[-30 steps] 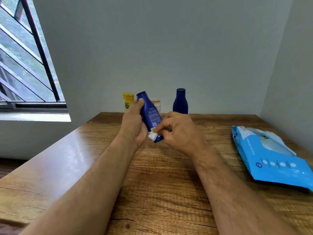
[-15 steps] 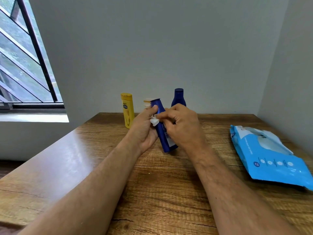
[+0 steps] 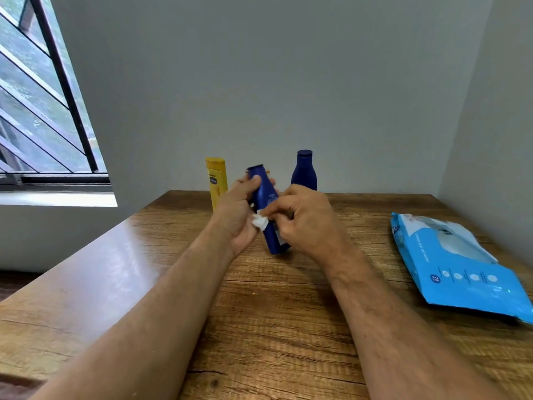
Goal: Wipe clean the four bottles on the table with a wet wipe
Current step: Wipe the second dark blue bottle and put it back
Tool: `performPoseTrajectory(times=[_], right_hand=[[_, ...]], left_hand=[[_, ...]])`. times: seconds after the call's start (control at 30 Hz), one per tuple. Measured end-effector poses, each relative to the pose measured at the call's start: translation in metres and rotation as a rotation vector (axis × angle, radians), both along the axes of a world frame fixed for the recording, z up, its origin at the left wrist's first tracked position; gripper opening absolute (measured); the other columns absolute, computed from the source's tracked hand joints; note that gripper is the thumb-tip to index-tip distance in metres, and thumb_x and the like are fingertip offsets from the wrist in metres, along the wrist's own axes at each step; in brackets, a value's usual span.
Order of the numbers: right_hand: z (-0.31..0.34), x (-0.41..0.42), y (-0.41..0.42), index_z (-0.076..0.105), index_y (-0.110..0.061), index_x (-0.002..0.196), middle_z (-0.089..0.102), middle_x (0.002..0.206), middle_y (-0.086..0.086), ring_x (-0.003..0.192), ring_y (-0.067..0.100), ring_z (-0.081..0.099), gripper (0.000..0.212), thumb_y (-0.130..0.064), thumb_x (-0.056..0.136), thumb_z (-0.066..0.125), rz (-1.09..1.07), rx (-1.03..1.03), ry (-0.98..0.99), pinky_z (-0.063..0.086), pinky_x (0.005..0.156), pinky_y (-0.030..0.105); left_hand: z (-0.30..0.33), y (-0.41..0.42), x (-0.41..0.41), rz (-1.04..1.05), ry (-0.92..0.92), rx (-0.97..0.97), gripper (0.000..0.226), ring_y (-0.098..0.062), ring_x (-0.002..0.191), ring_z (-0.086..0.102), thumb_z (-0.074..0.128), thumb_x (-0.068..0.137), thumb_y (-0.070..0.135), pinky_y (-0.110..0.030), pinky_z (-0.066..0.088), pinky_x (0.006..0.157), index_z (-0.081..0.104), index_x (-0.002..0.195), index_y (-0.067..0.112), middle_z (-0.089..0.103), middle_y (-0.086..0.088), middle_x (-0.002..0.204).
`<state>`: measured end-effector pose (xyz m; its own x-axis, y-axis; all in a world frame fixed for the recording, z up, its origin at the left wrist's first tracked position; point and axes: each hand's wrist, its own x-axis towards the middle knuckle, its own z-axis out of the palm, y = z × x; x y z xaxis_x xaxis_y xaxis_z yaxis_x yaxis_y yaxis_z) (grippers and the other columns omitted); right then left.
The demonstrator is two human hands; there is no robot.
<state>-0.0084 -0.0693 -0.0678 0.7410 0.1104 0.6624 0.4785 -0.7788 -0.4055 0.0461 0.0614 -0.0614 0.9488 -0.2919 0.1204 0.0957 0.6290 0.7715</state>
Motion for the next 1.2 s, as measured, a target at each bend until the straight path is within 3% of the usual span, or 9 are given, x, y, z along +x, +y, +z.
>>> performPoseTrajectory(times=[0.23,0.43,0.57,0.73,0.83,0.93,1.03,1.1,1.2], right_hand=[[0.001,0.0,0.0,0.077,-0.018,0.104,0.06,0.094,-0.007,0.084,0.004,0.058,0.017,-0.013,0.092,0.066,-0.026,0.109,-0.244,0.05,0.078,0.012],[0.0,-0.001,0.001,0.079,-0.022,0.093,0.06,0.093,-0.012,0.083,0.004,0.06,0.017,-0.009,0.085,0.071,0.035,-0.005,0.013,0.048,0.077,0.012],[-0.001,0.0,0.001,0.078,-0.025,0.084,0.06,0.094,-0.015,0.086,0.004,0.062,0.018,-0.008,0.084,0.071,0.049,-0.015,0.159,0.049,0.078,0.011],[-0.001,0.001,0.001,0.078,-0.025,0.091,0.062,0.091,-0.013,0.083,0.001,0.06,0.015,-0.013,0.086,0.072,0.047,0.092,0.019,0.046,0.077,0.009],[0.0,0.001,0.002,0.077,-0.023,0.098,0.062,0.094,-0.012,0.085,-0.001,0.06,0.015,-0.014,0.089,0.07,0.061,0.185,-0.098,0.045,0.078,0.007],[0.002,0.002,0.001,0.076,-0.025,0.099,0.064,0.095,-0.012,0.086,0.0,0.061,0.015,-0.016,0.089,0.07,0.045,0.22,-0.146,0.047,0.078,0.008],[0.0,0.004,0.001,0.077,-0.029,0.092,0.064,0.092,-0.012,0.083,0.003,0.061,0.017,-0.014,0.086,0.072,0.043,0.204,-0.027,0.05,0.076,0.012],[-0.001,0.004,0.0,0.077,-0.031,0.085,0.066,0.091,-0.014,0.083,0.002,0.062,0.02,-0.012,0.084,0.072,0.063,0.182,0.107,0.049,0.075,0.012],[-0.002,0.004,-0.001,0.078,-0.03,0.08,0.069,0.091,-0.016,0.085,0.003,0.064,0.02,-0.01,0.081,0.072,0.069,0.133,0.252,0.053,0.077,0.017]], left_hand=[[-0.002,-0.006,-0.002,-0.124,-0.081,-0.03,0.025,-0.022,0.092,0.067,0.057,0.098,0.007,-0.039,0.057,0.091,0.054,0.123,0.006,0.066,-0.015,0.101],[0.001,0.004,0.008,0.107,-0.054,-0.001,0.033,-0.022,0.093,0.064,0.066,0.093,0.01,-0.04,0.061,0.077,0.059,0.126,0.012,0.067,-0.008,0.1],[0.001,0.01,0.013,0.187,-0.063,0.041,0.049,-0.022,0.099,0.062,0.07,0.088,0.01,-0.045,0.059,0.089,0.056,0.136,0.013,0.066,-0.005,0.107],[0.001,0.007,0.009,0.11,-0.091,0.057,0.017,-0.024,0.099,0.059,0.071,0.088,0.009,-0.043,0.053,0.095,0.071,0.105,0.012,0.065,-0.008,0.098],[-0.001,0.001,0.007,0.031,-0.071,0.025,0.027,-0.027,0.101,0.052,0.073,0.083,0.01,-0.048,0.041,0.11,0.069,0.109,0.007,0.059,-0.011,0.098],[-0.003,-0.004,0.006,0.02,-0.062,0.039,0.028,-0.022,0.091,0.057,0.071,0.088,0.01,-0.046,0.041,0.11,0.066,0.116,0.006,0.061,-0.008,0.092],[-0.002,-0.002,0.007,0.111,-0.01,0.087,0.017,-0.016,0.073,0.062,0.067,0.093,0.012,-0.04,0.059,0.079,0.062,0.109,0.011,0.063,-0.004,0.082],[-0.003,0.006,0.013,0.211,0.052,0.104,0.02,-0.017,0.074,0.065,0.068,0.093,0.014,-0.035,0.059,0.065,0.059,0.111,0.013,0.067,-0.004,0.085],[-0.005,0.017,0.02,0.294,0.118,0.087,0.032,-0.02,0.086,0.067,0.071,0.091,0.017,-0.045,0.057,0.089,0.059,0.121,0.012,0.071,-0.004,0.093]])
